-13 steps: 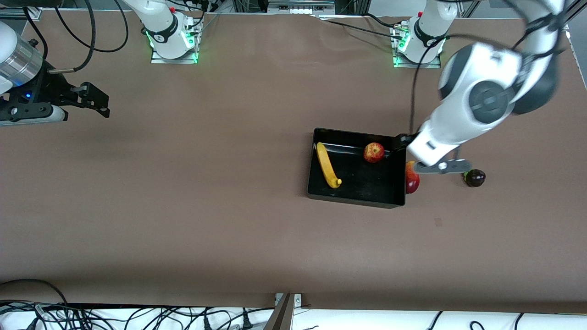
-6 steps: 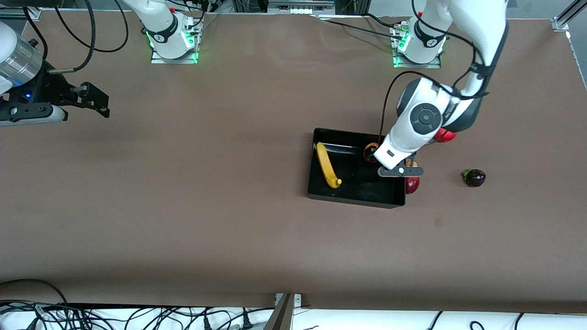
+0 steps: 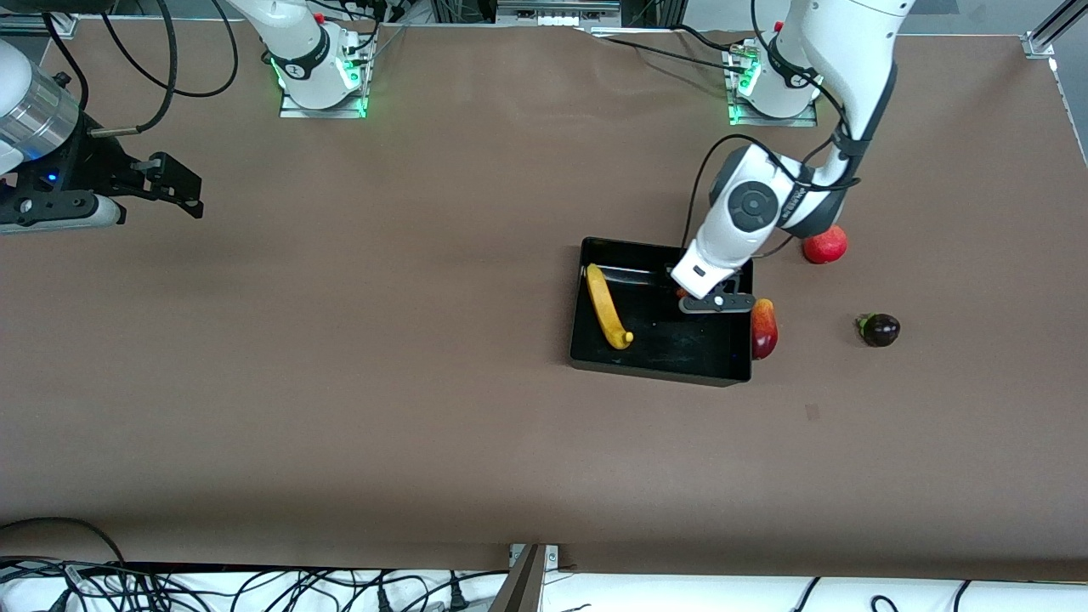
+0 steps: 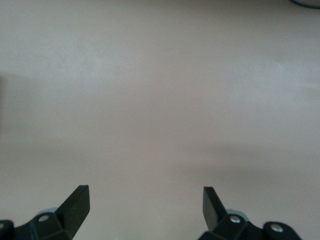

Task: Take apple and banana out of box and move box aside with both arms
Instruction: 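Reach the left gripper into the black box and grasp the red apple, then lift the apple out and set it beside the pomegranate, opening the left gripper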

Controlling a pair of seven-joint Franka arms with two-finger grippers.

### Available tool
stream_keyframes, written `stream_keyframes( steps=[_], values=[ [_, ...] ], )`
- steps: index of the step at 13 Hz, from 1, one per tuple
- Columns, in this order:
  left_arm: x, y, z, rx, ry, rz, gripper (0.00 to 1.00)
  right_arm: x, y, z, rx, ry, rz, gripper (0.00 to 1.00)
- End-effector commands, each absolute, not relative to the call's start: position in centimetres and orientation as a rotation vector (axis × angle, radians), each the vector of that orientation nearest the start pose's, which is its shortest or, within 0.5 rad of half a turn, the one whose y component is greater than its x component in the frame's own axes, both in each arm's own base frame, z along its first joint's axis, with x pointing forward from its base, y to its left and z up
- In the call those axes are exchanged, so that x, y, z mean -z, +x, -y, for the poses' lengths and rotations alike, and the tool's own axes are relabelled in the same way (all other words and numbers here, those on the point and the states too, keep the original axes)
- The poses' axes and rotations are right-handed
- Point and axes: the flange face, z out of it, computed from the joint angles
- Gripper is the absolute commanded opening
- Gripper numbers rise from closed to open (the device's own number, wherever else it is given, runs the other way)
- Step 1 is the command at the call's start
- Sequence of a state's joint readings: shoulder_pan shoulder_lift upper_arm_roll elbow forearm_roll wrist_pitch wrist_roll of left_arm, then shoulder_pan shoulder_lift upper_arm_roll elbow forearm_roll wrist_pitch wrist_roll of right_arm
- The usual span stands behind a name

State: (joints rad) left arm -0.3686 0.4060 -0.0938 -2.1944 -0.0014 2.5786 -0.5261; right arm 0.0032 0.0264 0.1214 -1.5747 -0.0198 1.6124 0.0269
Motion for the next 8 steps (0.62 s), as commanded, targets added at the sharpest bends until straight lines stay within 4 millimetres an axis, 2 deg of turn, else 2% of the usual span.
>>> stream_keyframes(
  steps=[1,2,3,5,6,7,8],
  values=[
    [-20.6,49.9,24.8,-0.032,-3.161,0.101,0.27,-61.7,56.1,-6.8,0.033,-3.149,0.153,1.00],
    [-21.6,50.3,24.6,-0.023,-3.161,0.092,0.24,-61.7,56.1,-6.8,0.033,-3.149,0.153,1.00],
    [-23.4,50.9,24.4,-0.040,-3.151,0.098,0.23,-61.7,56.1,-6.9,0.033,-3.149,0.155,1.00],
    [-29.8,53.5,23.4,-0.147,-3.104,0.133,0.24,-61.7,56.1,-6.8,0.033,-3.149,0.153,1.00],
    [-32.7,55.0,21.7,-0.181,-3.086,0.176,0.26,-61.7,56.1,-6.8,0.033,-3.149,0.153,1.00],
    [-35.0,56.5,19.1,-0.167,-3.096,0.189,0.30,-61.7,56.1,-6.8,0.033,-3.149,0.153,1.00],
    [-35.7,57.4,15.9,-0.181,-3.104,0.112,0.31,-61.7,56.1,-6.8,0.033,-3.149,0.153,1.00]
  ],
)
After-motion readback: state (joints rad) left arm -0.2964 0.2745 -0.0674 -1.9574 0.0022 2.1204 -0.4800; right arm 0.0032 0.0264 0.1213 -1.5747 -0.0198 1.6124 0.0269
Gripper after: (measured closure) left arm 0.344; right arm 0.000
